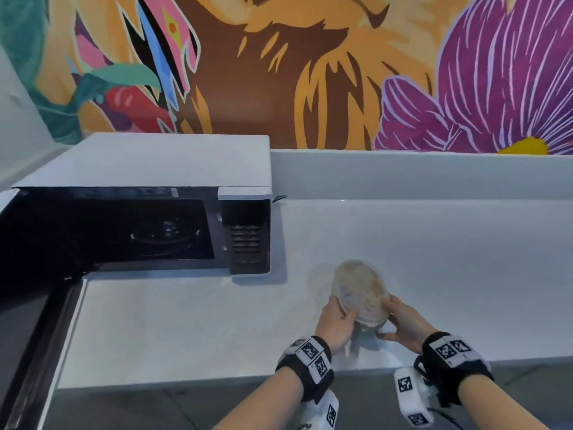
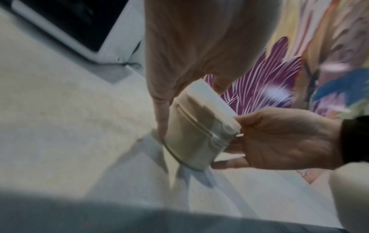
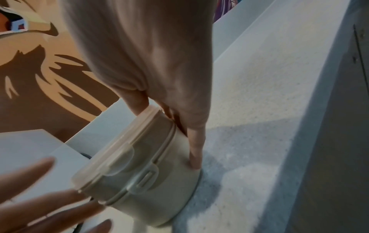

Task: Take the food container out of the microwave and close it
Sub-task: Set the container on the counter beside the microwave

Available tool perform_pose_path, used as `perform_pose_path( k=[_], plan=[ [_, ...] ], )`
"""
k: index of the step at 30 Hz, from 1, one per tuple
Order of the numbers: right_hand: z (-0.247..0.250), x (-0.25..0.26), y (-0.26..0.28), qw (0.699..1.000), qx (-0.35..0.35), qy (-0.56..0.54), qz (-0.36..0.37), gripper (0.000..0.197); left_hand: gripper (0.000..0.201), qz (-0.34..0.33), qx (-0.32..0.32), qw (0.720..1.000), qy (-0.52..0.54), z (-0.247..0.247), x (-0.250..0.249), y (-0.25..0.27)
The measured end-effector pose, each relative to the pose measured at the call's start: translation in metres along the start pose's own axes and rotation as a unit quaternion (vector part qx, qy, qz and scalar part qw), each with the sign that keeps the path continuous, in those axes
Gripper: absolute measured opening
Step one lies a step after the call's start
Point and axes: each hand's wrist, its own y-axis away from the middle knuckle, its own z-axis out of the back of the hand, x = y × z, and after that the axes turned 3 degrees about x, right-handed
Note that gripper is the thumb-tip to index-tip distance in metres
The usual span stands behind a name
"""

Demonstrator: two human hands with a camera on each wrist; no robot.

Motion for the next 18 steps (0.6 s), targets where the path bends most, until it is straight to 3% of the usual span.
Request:
perform_pose_path(
  k=[3, 6, 8, 10, 13, 14, 16, 18],
  plan=[
    [-0.002, -0.006, 0.000, 0.999, -0.023, 0.031, 0.008, 0.034, 0.072, -0.020, -0.017, 0.992, -0.123, 0.037, -0.005, 0.028],
    [-0.006, -0.013, 0.001, 0.997, -0.041, 0.061, 0.021, 0.046, 0.057, -0.126, -0.146, 0.958, -0.212, 0.100, -0.009, 0.080],
    [-0.006, -0.018, 0.001, 0.997, -0.048, 0.058, 0.022, 0.049, 0.047, -0.157, -0.264, 0.914, -0.266, 0.152, -0.013, 0.126],
    [-0.006, -0.022, 0.000, 0.996, -0.062, 0.055, 0.028, 0.052, 0.039, -0.144, -0.394, 0.849, -0.322, 0.207, -0.009, 0.172],
    [-0.010, -0.023, -0.004, 0.973, -0.152, 0.155, 0.076, 0.064, 0.040, -0.037, -0.550, 0.718, -0.426, 0.282, 0.008, 0.231],
    [-0.015, -0.019, -0.003, 0.952, -0.191, 0.215, 0.105, 0.073, 0.042, 0.021, -0.575, 0.693, -0.435, 0.300, 0.016, 0.246],
    [-0.034, -0.004, 0.006, 0.913, -0.215, 0.302, 0.169, 0.085, 0.047, 0.152, -0.586, 0.688, -0.399, 0.326, 0.041, 0.271],
    [-0.058, 0.014, 0.017, 0.890, -0.198, 0.340, 0.232, 0.089, 0.041, 0.261, -0.552, 0.721, -0.326, 0.333, 0.058, 0.289]
  ],
)
